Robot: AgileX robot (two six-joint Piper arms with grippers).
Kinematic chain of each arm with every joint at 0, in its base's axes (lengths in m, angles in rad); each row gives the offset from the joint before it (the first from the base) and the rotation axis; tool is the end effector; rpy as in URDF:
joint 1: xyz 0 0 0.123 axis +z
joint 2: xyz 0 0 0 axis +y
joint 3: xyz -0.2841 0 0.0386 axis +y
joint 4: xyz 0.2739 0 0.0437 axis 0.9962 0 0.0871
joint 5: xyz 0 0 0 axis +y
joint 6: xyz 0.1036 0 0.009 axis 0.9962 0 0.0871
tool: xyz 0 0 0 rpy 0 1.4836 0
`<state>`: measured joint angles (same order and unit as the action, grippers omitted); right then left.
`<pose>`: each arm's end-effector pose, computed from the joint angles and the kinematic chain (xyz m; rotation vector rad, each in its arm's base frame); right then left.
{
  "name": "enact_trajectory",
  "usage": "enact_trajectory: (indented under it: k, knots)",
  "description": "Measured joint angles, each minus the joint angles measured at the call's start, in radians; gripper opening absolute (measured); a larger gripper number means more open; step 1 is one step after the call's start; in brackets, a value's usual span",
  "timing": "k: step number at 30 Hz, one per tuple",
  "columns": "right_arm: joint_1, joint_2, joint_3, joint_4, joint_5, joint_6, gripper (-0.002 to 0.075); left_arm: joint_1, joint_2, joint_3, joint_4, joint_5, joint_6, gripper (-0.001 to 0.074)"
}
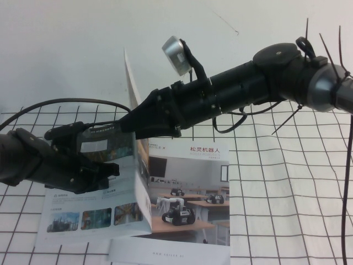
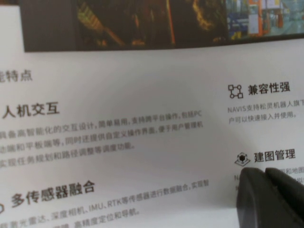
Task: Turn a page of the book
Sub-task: Open the closed book
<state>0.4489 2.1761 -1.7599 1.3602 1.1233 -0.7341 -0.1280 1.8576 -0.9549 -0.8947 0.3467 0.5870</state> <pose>0.4087 0.2986 0.2308 -0.6839 2.2599 1.6566 0.3657 -0.0749 0.1103 -0.0999 2.6306 -0.4923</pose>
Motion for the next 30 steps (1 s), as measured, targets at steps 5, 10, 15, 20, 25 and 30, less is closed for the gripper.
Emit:
enact_trajectory:
  k: [5,10,15,20,25,30]
  knots:
    - [0.034,0.000,0.000,-0.014,-0.015,-0.009,0.0430,0.000,0.000,0.000,-0.002,0.001,0.000,-0.0002]
    - [0.037,0.000,0.000,-0.014,-0.015,-0.009,0.0430,0.000,0.000,0.000,-0.016,0.006,0.000,-0.0002]
    - [0.037,0.000,0.000,-0.005,-0.007,-0.016,0.0430,0.000,0.000,0.000,-0.035,0.019,0.000,-0.0002]
    - [0.037,0.000,0.000,0.001,0.036,-0.034,0.0430,0.000,-0.013,0.000,-0.058,0.029,-0.001,-0.0002]
    - [0.037,0.000,0.000,-0.027,0.062,-0.038,0.0430,0.028,-0.088,0.000,-0.084,0.042,-0.003,-0.0002]
    - [0.037,0.000,0.000,-0.042,0.065,-0.038,0.0430,0.050,-0.159,0.000,-0.083,0.064,-0.003,-0.0002]
